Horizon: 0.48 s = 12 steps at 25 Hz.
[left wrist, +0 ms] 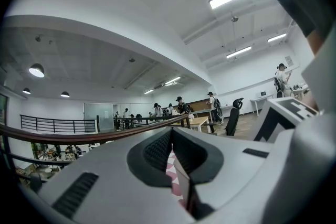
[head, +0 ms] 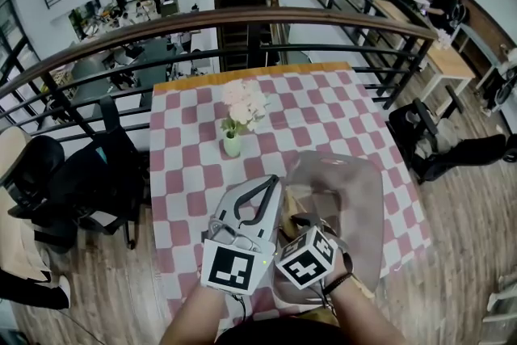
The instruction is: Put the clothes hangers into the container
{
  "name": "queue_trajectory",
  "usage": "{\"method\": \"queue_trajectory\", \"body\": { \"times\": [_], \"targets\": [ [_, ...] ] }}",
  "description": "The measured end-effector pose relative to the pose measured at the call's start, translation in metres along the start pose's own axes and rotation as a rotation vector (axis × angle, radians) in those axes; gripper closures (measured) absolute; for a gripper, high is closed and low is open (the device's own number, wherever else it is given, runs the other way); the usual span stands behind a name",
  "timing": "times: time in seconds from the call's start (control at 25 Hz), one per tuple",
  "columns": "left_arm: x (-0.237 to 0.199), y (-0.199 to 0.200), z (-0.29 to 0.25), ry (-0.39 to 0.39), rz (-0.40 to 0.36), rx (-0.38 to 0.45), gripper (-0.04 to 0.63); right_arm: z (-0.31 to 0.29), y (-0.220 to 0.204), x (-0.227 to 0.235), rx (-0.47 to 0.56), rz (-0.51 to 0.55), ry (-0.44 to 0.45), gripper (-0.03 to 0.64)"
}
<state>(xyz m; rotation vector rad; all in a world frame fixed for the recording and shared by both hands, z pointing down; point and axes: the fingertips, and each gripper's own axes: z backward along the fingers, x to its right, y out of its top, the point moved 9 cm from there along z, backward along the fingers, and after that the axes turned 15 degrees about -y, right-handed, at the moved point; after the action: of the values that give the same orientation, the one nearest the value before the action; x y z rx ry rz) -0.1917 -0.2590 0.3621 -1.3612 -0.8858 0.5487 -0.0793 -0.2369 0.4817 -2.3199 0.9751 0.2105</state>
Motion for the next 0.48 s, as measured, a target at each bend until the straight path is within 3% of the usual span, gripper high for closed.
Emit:
{"method": "queue_trajectory", "body": {
  "times": [0.48],
  "targets": [
    [-0.0014,-0.0021,0.0013,0.005,0.02,0.002,0.586,0.0013,-0.0033,0.0018,0.006,-0.027,0.064,0.426]
  ]
}}
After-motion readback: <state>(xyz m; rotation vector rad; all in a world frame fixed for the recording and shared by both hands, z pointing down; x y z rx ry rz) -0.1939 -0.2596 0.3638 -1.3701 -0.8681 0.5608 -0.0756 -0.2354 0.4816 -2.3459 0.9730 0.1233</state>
